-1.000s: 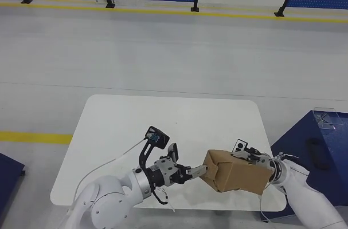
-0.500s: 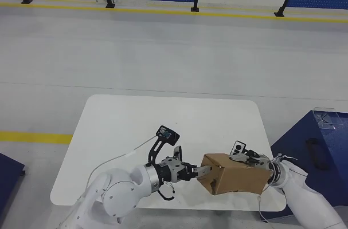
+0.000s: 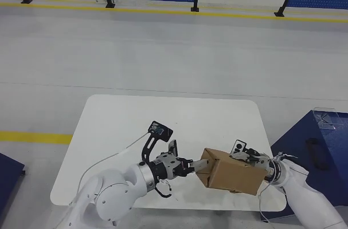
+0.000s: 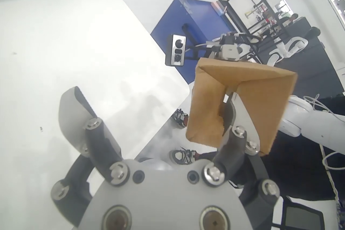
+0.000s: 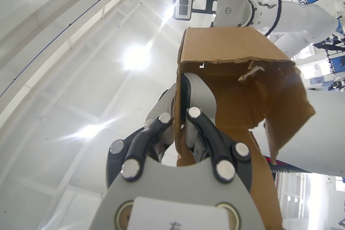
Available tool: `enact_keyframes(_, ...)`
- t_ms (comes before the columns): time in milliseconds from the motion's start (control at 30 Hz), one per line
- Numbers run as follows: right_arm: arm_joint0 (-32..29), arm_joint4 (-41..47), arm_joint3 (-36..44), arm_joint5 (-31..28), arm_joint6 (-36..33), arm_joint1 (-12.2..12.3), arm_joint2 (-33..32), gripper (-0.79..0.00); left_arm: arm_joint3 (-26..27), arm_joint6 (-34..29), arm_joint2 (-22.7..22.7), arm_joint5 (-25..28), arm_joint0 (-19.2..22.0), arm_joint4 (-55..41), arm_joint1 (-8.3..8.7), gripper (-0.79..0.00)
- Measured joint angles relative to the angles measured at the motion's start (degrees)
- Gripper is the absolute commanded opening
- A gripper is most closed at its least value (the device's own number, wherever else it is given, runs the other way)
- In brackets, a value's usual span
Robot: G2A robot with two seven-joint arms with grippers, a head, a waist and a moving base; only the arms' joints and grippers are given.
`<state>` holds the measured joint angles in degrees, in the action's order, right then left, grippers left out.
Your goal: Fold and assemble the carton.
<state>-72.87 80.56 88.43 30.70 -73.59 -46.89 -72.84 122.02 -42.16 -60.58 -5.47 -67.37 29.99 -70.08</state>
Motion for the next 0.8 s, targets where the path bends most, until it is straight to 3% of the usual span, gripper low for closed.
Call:
enact_keyframes(167,0.0,0.0,0.0,0.0,0.0,0.0,0.0,-0.785,5.3,4.3,-6.7,4.7,-7.5,-0.2,1.04,0.0)
enact_keyframes(433,0.1,0.5,0.2,0.4,1.4,0.0,-0.3,-0.785,5.2,4.2,-6.4,4.4,-7.1,-0.2,1.01,0.0)
enact_keyframes(533,1.8,6.1,-1.0,6.7,10.9,-0.1,-2.3,-0.785,5.2,4.2,-6.4,4.4,-7.1,-0.2,1.01,0.0)
enact_keyframes(633,3.8,14.8,-3.2,14.2,27.9,-0.2,-4.1,-0.785,5.2,4.2,-6.4,4.4,-7.1,-0.2,1.01,0.0)
enact_keyframes(700,4.5,21.5,-3.5,18.2,42.8,-0.3,-4.6,-0.785,5.2,4.2,-6.4,4.4,-7.1,-0.2,1.01,0.0)
enact_keyframes(800,4.5,31.5,-1.4,19.2,64.8,-0.2,-5.1,-0.785,5.2,4.2,-6.4,4.4,-7.1,-0.2,1.01,0.0)
